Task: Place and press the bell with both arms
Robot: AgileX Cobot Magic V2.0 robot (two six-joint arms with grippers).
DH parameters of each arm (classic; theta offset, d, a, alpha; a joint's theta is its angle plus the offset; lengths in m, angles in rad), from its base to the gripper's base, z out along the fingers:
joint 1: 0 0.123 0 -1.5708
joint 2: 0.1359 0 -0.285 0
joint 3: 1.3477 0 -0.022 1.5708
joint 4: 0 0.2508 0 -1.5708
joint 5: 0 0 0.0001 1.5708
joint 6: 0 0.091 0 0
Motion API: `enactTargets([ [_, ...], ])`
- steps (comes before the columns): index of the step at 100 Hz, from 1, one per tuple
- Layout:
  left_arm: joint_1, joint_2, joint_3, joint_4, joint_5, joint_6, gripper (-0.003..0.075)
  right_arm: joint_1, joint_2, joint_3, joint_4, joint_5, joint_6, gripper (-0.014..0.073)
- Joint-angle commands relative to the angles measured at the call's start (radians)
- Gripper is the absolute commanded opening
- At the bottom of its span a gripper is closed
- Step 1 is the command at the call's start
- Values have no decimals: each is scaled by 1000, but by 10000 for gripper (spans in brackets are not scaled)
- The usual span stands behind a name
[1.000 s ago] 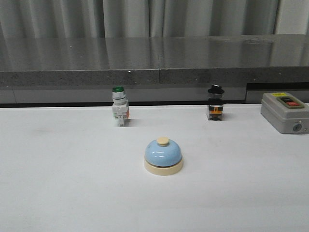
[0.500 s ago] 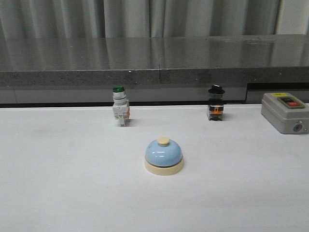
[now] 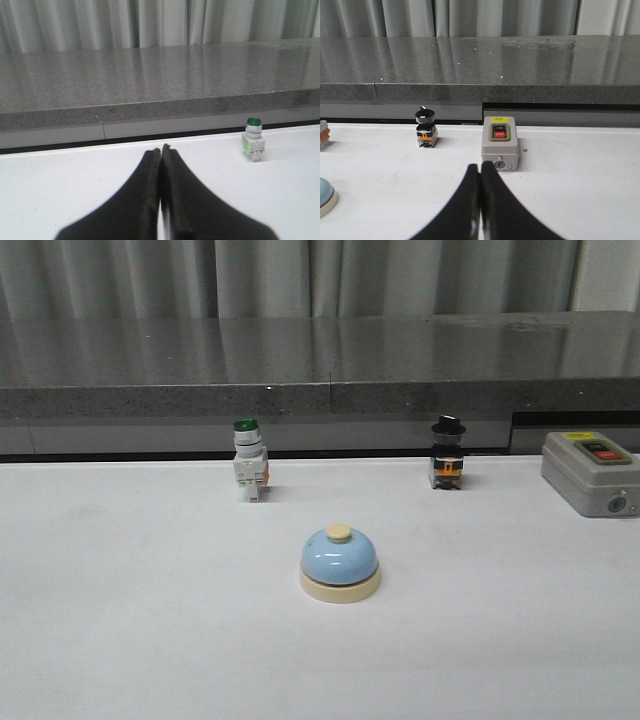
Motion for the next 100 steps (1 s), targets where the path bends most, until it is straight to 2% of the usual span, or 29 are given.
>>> enactTargets([
  [1, 28, -56, 32, 0, -91, -8, -20, -6, -18, -14, 0, -89, -2, -60],
  [15, 80, -153, 101, 0, -93, -8, -20, -6, -18, -14, 0, -89, -2, -60],
  [27, 101, -152, 135, 0, -125, -8, -20, -6, -18, -14, 0, -89, -2, -60],
  [46, 101, -152, 156, -7, -184, -8, -20, -6, -18, -14, 0, -88, -2, -60],
  [100, 101, -152, 156, -7, -184, -8, -20, -6, -18, -14, 0, -88, -2, -60],
])
